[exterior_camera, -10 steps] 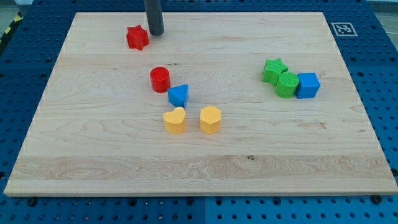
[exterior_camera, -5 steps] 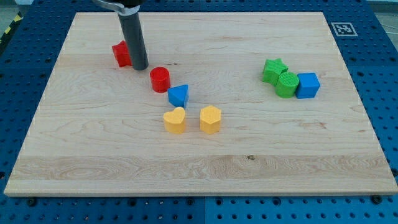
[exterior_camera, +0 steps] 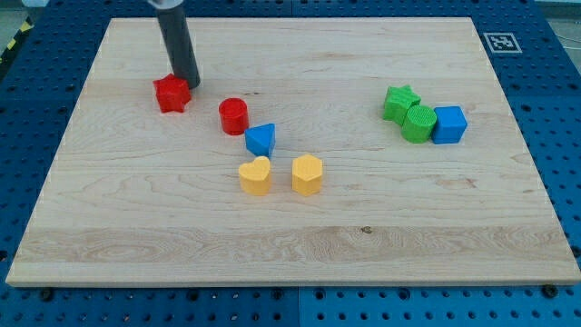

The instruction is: Move the red star horizontally to the left side of the red circle

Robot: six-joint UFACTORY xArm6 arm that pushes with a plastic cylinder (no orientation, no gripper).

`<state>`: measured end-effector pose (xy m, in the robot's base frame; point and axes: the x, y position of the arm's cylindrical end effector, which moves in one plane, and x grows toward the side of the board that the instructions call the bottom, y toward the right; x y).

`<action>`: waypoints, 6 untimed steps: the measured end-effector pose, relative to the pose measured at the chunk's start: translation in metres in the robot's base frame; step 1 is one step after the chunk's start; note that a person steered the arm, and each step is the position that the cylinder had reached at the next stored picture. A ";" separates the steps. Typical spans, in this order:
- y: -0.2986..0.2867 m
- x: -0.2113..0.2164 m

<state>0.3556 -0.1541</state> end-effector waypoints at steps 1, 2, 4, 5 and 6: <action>-0.016 0.027; -0.046 0.022; -0.106 0.028; -0.106 0.044; -0.097 0.064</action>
